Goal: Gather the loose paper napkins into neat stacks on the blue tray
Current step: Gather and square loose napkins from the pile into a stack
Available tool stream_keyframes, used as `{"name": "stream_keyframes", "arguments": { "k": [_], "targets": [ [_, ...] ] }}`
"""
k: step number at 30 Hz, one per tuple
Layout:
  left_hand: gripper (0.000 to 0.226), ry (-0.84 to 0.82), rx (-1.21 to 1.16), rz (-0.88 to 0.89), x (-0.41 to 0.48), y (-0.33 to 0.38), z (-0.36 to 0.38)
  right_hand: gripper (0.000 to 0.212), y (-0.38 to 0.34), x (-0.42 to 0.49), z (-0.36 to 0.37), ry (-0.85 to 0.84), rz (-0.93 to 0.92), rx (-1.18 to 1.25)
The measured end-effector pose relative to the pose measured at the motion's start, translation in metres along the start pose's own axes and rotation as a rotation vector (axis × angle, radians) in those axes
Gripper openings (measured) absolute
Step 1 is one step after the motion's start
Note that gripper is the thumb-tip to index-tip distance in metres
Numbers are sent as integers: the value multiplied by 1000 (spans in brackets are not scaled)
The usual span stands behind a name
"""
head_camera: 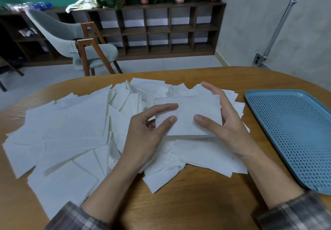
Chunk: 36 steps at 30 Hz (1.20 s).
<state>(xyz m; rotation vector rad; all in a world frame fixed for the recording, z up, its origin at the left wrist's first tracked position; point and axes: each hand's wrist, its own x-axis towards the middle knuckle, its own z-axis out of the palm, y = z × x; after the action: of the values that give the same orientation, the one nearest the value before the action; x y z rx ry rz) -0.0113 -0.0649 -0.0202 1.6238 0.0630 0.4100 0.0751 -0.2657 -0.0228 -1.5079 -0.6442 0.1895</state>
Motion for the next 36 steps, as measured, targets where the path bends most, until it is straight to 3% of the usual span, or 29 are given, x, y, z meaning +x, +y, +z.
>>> {"name": "stream_keyframes", "arguments": {
  "k": [5,8,11,14,16,19,21,24,27,29,32,36],
  "targets": [
    [27,33,161,81,0,-3,3,74,-4,1,3,59,-44,-92],
    [57,85,262,131,1,-8,2,81,-6,2,0,74,-54,86],
    [78,2,98,34,0,-3,1,87,-8,2,-1,85,-38,244],
    [71,-22,67,39,-2,-1,2,85,-3,5,-1,86,-14,58],
    [67,13,92,66,-1,-2,2,82,-2,4,-4,43,22,60],
    [63,31,122,90,0,-4,0,58,-7,1,-9,-109,73,267],
    [62,15,164,117,0,-6,0,38,-7,1,-11,-140,68,197],
    [74,-69,193,160,-3,-10,4,30,0,4,-12,-15,47,-80],
    [78,-115,528,384,-5,-15,5,32,6,7,-18,117,32,-212],
    [62,-224,685,486,-6,-20,3,32,11,9,-22,184,37,-224],
    [45,-478,807,481,-7,-31,4,33,13,10,-22,218,51,-250],
    [30,-493,872,486,-9,-35,8,32,11,9,-20,206,55,-249]
  ]
}}
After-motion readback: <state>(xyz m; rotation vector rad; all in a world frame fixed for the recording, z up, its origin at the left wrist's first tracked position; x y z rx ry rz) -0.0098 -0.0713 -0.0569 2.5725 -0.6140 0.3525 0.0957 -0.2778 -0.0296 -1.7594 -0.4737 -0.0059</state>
